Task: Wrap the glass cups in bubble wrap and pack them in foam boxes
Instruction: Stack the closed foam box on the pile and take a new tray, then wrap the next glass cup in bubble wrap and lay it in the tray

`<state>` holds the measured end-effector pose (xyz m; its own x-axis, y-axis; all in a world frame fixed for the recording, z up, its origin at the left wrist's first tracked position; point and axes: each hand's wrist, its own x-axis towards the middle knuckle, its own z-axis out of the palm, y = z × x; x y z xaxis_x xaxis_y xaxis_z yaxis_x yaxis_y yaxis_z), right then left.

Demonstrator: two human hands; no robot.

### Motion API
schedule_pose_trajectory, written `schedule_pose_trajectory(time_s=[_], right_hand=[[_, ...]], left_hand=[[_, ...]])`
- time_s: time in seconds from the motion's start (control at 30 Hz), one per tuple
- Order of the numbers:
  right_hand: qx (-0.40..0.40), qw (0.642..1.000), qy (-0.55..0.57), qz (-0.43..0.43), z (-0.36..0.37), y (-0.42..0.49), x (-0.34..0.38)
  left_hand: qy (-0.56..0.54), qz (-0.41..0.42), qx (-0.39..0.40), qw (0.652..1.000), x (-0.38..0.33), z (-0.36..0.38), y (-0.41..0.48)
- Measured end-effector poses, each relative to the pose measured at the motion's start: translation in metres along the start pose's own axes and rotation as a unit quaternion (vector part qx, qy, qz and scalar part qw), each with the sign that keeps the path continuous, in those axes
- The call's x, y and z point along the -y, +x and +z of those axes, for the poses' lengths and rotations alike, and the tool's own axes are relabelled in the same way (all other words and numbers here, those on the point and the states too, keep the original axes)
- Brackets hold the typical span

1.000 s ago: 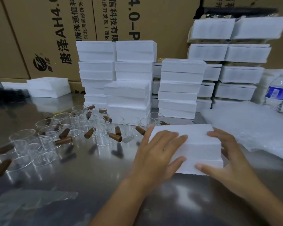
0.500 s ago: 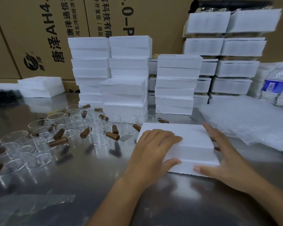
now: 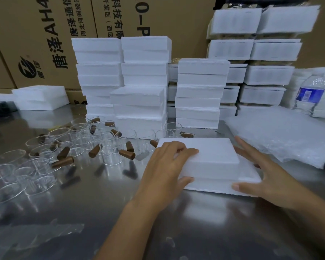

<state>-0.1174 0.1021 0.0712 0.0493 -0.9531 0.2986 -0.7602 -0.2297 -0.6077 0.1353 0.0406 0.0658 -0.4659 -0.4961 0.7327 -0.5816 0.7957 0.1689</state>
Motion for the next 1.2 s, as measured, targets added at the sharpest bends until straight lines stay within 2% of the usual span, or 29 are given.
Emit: schedule_pose_trajectory(time_s=[0.1, 0.2, 0.27, 0.33, 0.4, 0.47, 0.57, 0.63, 0.7, 0.77, 0.83, 0.9, 1.0, 1.1, 1.2], right_hand=[[0.003, 1.0, -0.004, -0.002, -0.001, -0.003, 0.0], [0.002, 1.0, -0.003, 0.009, 0.0, -0.004, -0.001], [0.014, 1.0, -0.004, 0.013, 0.001, -0.004, -0.001], [0.02, 1.0, 0.0, 0.021, 0.003, -0.003, 0.0], [0.022, 0.999, 0.008, 0.023, 0.006, -0.003, 0.002], [0.028, 0.999, 0.017, 0.022, 0.009, -0.004, 0.005], [0.034, 0.999, 0.03, 0.022, 0.013, -0.003, 0.009], [0.018, 0.999, 0.035, 0.017, 0.013, -0.002, 0.01], [-0.017, 0.998, 0.053, 0.016, 0.013, 0.001, 0.011], [-0.078, 0.994, 0.074, 0.028, 0.014, 0.007, 0.014], [-0.152, 0.982, 0.102, 0.043, 0.014, 0.019, 0.016], [-0.192, 0.972, 0.123, 0.065, 0.013, 0.036, 0.015], [-0.131, 0.974, 0.126, 0.132, 0.01, 0.063, 0.015], [-0.018, 0.984, 0.039, 0.173, 0.015, 0.086, 0.017], [0.021, 0.984, -0.039, 0.172, 0.025, 0.103, 0.02]], left_hand=[[0.013, 0.005, -0.03, 0.999, 0.002, 0.0, 0.0], [-0.013, -0.001, -0.104, 0.995, -0.002, -0.002, 0.004], [-0.081, -0.05, -0.176, 0.98, -0.004, -0.005, 0.007], [-0.171, -0.141, -0.251, 0.942, -0.003, -0.01, 0.011], [-0.276, -0.249, -0.316, 0.873, 0.0, -0.015, 0.015], [-0.365, -0.351, -0.381, 0.773, 0.01, -0.018, 0.017], [-0.426, -0.477, -0.444, 0.627, 0.028, -0.022, 0.015], [-0.447, -0.506, -0.467, 0.571, 0.038, -0.022, 0.013], [-0.476, -0.524, -0.467, 0.53, 0.042, -0.022, 0.011], [-0.495, -0.541, -0.452, 0.508, 0.046, -0.02, 0.009], [-0.509, -0.543, -0.433, 0.508, 0.047, -0.018, 0.008], [-0.521, -0.543, -0.422, 0.505, 0.047, -0.017, 0.008], [-0.523, -0.559, -0.41, 0.496, 0.048, -0.016, 0.008], [-0.517, -0.573, -0.403, 0.492, 0.05, -0.015, 0.006], [-0.54, -0.557, -0.408, 0.481, 0.053, -0.014, 0.007]])
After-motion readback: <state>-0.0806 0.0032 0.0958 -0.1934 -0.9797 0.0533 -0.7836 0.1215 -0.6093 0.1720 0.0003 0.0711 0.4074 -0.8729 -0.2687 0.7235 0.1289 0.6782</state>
